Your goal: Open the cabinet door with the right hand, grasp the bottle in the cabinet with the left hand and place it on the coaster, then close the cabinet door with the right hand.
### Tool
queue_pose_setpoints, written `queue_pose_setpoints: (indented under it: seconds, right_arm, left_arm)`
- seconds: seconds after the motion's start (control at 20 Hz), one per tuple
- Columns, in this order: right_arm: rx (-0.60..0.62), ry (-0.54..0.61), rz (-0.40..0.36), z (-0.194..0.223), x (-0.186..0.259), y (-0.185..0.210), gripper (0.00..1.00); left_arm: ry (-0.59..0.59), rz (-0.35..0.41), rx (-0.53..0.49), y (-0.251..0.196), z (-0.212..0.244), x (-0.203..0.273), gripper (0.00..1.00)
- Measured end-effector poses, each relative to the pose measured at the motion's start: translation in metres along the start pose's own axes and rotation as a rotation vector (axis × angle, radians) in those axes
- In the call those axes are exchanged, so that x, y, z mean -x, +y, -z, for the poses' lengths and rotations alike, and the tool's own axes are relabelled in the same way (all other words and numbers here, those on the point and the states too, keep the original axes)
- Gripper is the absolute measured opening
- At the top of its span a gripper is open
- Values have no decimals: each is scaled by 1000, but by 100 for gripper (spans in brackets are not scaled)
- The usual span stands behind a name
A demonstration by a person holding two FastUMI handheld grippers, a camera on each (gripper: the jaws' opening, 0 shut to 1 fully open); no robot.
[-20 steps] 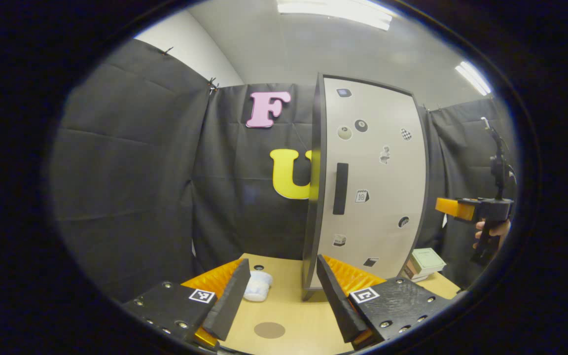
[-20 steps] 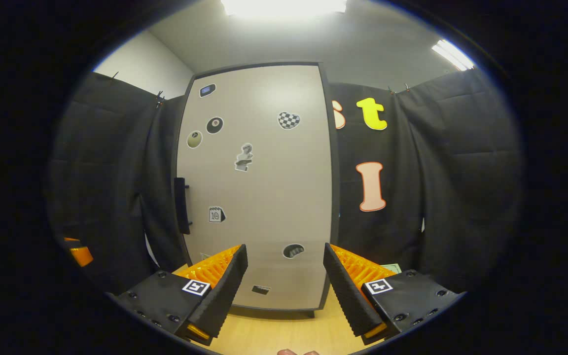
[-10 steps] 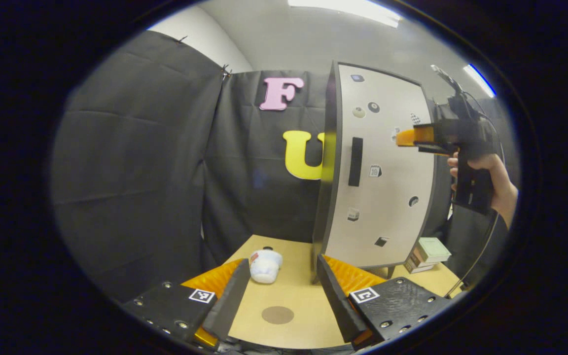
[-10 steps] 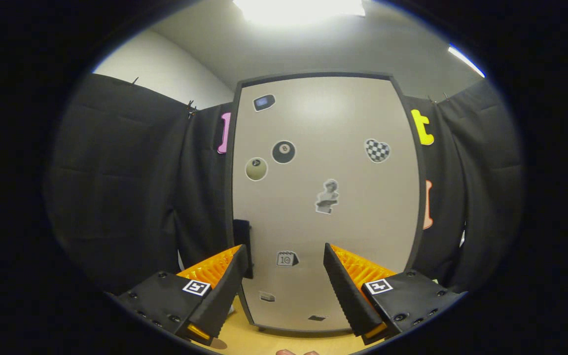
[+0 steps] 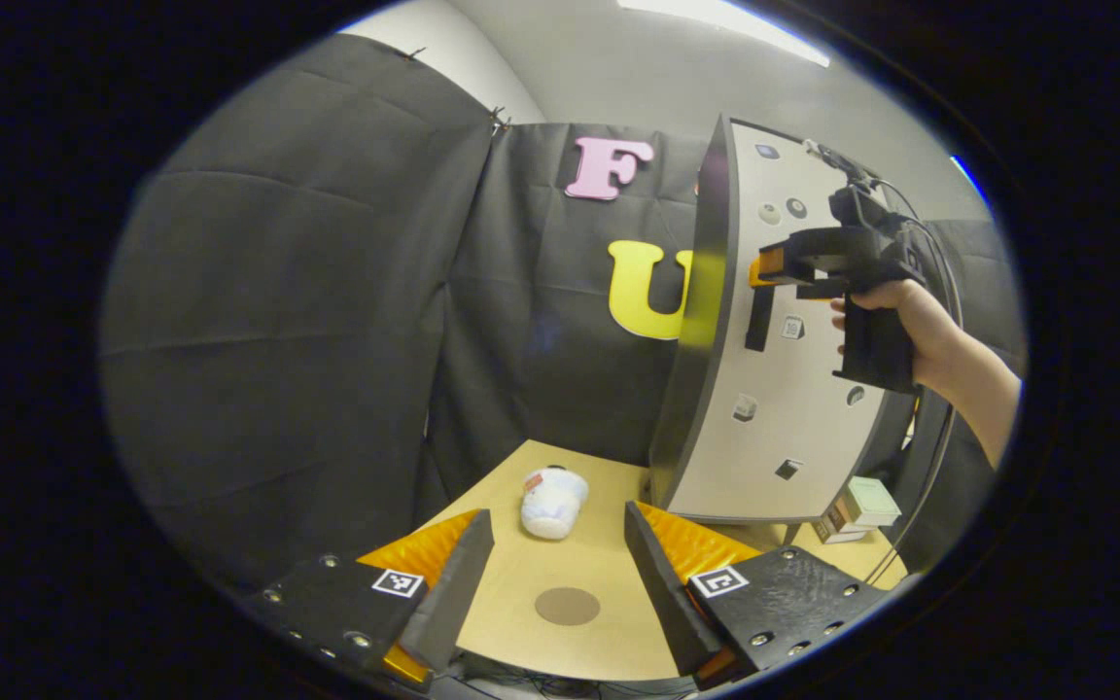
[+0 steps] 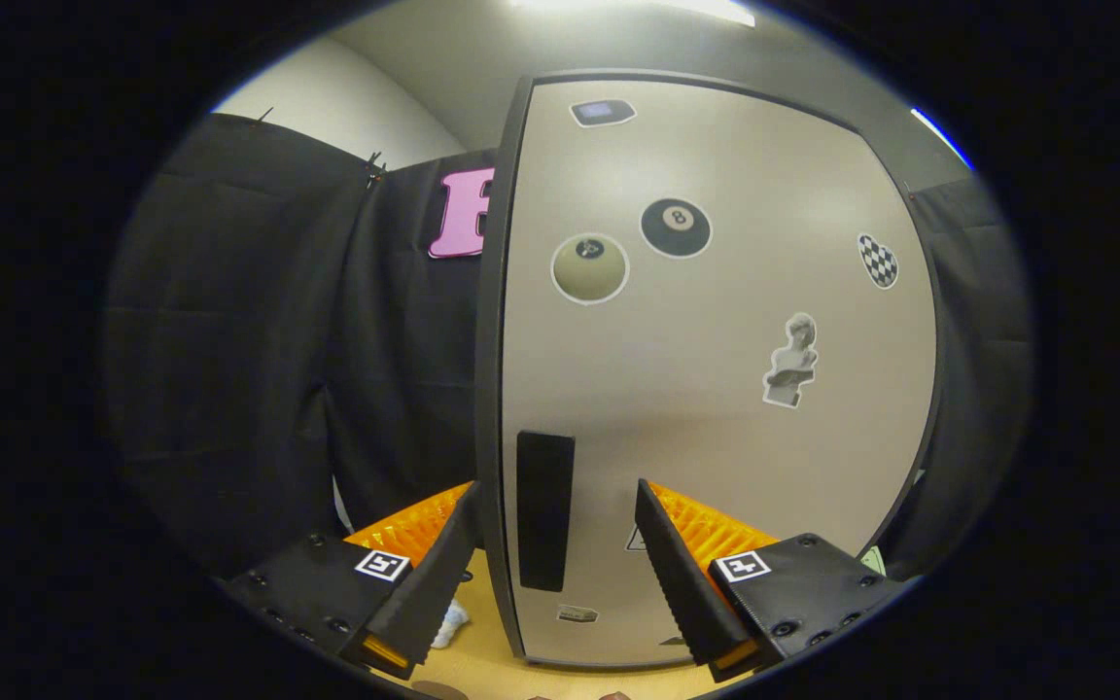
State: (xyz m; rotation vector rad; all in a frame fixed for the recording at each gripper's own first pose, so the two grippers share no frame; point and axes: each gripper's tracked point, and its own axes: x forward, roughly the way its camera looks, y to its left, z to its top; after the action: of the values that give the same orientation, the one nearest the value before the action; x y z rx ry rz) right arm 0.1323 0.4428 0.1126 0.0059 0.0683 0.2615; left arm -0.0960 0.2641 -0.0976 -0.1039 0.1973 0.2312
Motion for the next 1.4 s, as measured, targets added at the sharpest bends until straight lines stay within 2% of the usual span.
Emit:
queue_pose_setpoints:
  seconds: [0.1, 0.15, 0.2, 0.25, 0.3, 0.35, 0.45, 0.65, 0.7, 0.9, 1.05, 1.2, 1.25, 1.3, 1.4]
  right_arm:
    - [-14, 25, 12, 6, -9, 4, 94]
    - [-15, 28, 23, 7, -13, 6, 80]
    - [-12, 33, 35, 9, -16, 6, 74]
    - [-14, 43, 36, 11, -20, 9, 70]
    - [-18, 64, 39, 16, -23, 12, 70]
    - [-22, 74, 63, 18, -23, 11, 52]
    - [-34, 75, 83, 18, -25, 9, 38]
    - [-73, 99, 96, 20, -25, 8, 35]
    - [-73, 95, 98, 18, -26, 8, 30]
    - [-49, 87, 70, 19, -26, 9, 26]
    - [-37, 92, 19, 21, -23, 10, 12]
    - [-19, 102, -19, 21, -17, 11, 11]
    - [-9, 103, -26, 21, -14, 12, 7]
    - [-2, 103, -35, 22, -8, 13, 10]
    - [8, 101, -64, 20, 3, 15, 10]
  left_arm:
    - [7, -23, 19, 11, 5, 2, 84]
    - [10, -33, 31, 15, 7, 2, 84]
    - [13, -43, 42, 26, 9, 6, 84]
    - [15, -52, 52, 34, 10, 7, 83]
    - [17, -60, 59, 42, 12, 4, 84]
    - [17, -67, 62, 48, 11, 3, 82]
    - [14, -72, 65, 54, 11, 4, 82]
    - [11, -68, 62, 60, 12, 8, 82]
    - [10, -67, 60, 61, 12, 8, 82]
    - [8, -62, 43, 63, 11, 9, 82]
    - [9, -47, 34, 61, 8, 9, 82]
    - [7, -22, 25, 52, 8, 2, 82]
    - [7, -11, 23, 49, 6, -1, 84]
    - [6, 0, 20, 44, 4, -3, 82]
    - [2, 24, 12, 34, 0, -2, 82]
